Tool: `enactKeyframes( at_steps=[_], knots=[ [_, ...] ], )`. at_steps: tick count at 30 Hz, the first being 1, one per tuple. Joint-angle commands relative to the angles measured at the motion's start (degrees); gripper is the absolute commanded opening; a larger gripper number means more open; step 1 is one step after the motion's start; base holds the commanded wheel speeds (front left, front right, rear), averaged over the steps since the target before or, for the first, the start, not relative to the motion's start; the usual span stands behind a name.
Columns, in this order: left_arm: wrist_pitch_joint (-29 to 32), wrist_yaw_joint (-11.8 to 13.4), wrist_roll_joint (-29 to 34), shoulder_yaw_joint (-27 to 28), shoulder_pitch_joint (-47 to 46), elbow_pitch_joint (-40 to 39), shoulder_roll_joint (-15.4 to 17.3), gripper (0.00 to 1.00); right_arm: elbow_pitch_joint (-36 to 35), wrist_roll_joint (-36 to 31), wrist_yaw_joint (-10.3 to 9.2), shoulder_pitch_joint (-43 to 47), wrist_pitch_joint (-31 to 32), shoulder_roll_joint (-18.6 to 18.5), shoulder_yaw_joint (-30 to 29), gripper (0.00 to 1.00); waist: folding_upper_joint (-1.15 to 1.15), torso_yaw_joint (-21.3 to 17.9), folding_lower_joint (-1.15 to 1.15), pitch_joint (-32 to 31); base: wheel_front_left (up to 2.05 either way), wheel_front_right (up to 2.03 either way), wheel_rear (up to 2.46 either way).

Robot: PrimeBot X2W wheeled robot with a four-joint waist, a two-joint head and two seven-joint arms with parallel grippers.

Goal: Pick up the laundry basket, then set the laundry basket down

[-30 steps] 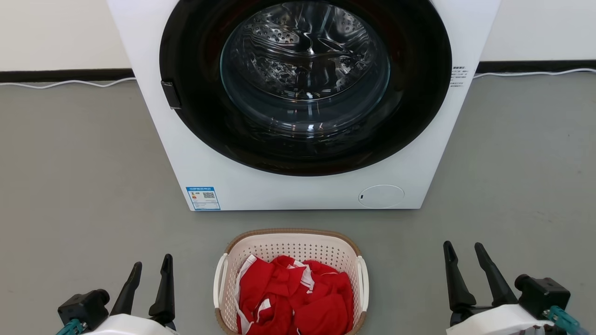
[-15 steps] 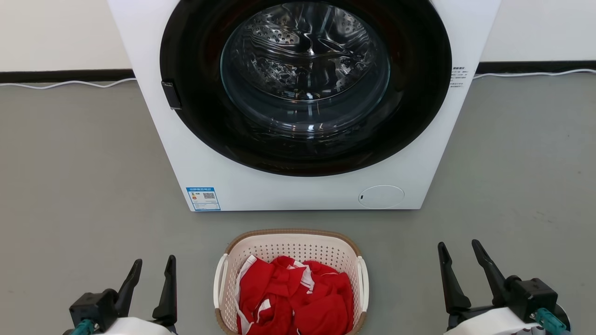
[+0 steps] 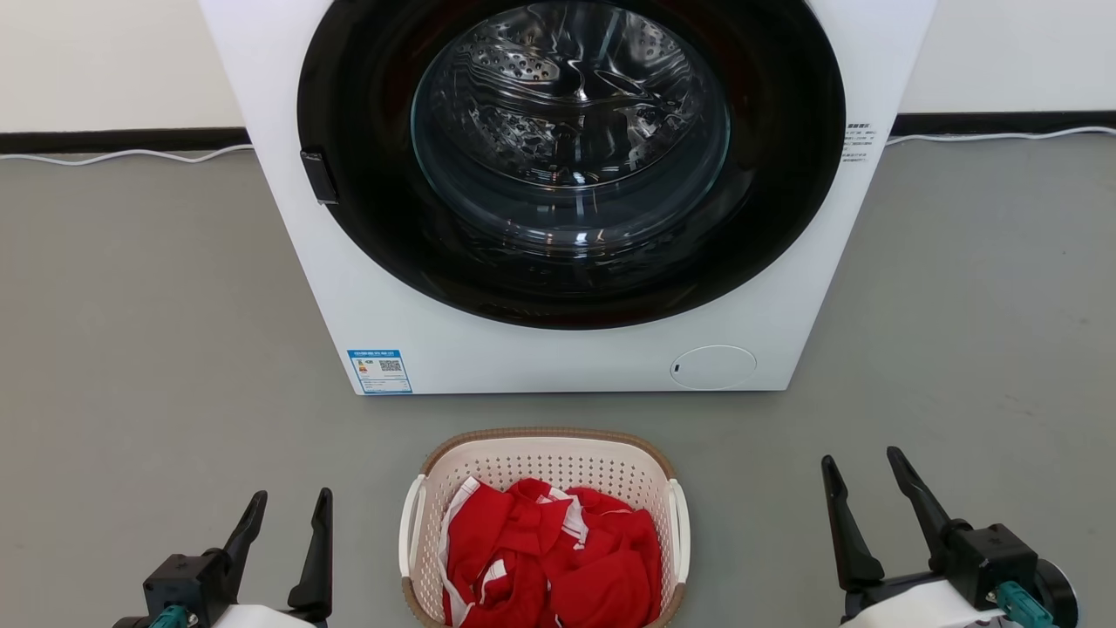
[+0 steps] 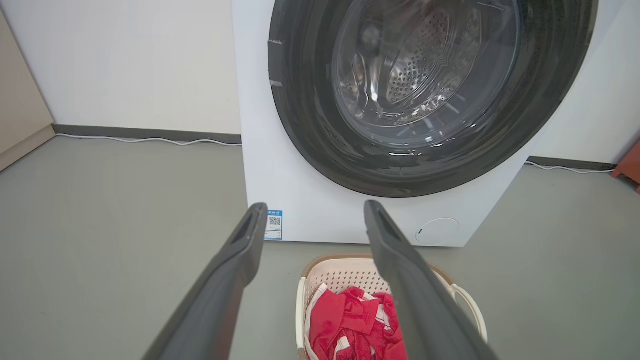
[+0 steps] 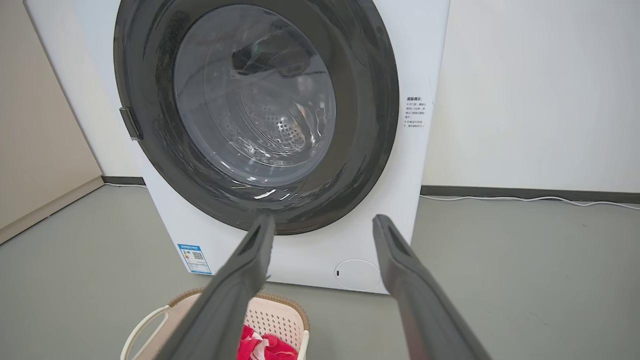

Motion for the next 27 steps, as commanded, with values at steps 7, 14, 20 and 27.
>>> enactKeyframes(
  at_steps=[7, 14, 20, 27],
  knots=[
    [-0.8, -0.3, 0.4, 2.0, -1.3, -1.4, 0.4, 1.0, -0.8, 0.2, 0.0, -1.0, -0.8, -0.6, 0.9, 1.0, 0.0, 0.0, 0.0, 0.0, 0.0, 0.0, 0.0],
    [-0.8, -0.3, 0.0, 2.1, -1.6, -1.2, 0.4, 1.0, -0.5, 0.1, 0.0, -1.1, -0.8, -0.6, 0.9, 1.0, 0.0, 0.1, 0.0, 0.3, 0.0, 0.0, 0.0],
    [-0.8, -0.3, -0.1, 2.2, -1.5, -1.1, 0.4, 1.0, -0.4, 0.0, 0.0, -1.1, -0.8, -0.6, 0.7, 1.0, 0.0, 0.2, 0.0, 0.4, 0.0, 0.0, 0.0],
    [-0.8, -0.3, -0.3, 2.3, -1.5, -1.1, 0.2, 1.0, -0.1, 0.5, 0.0, -1.0, -0.8, -0.6, 0.2, 1.0, 0.0, 0.2, 0.0, 1.0, 0.0, 0.0, 0.0]
  ],
)
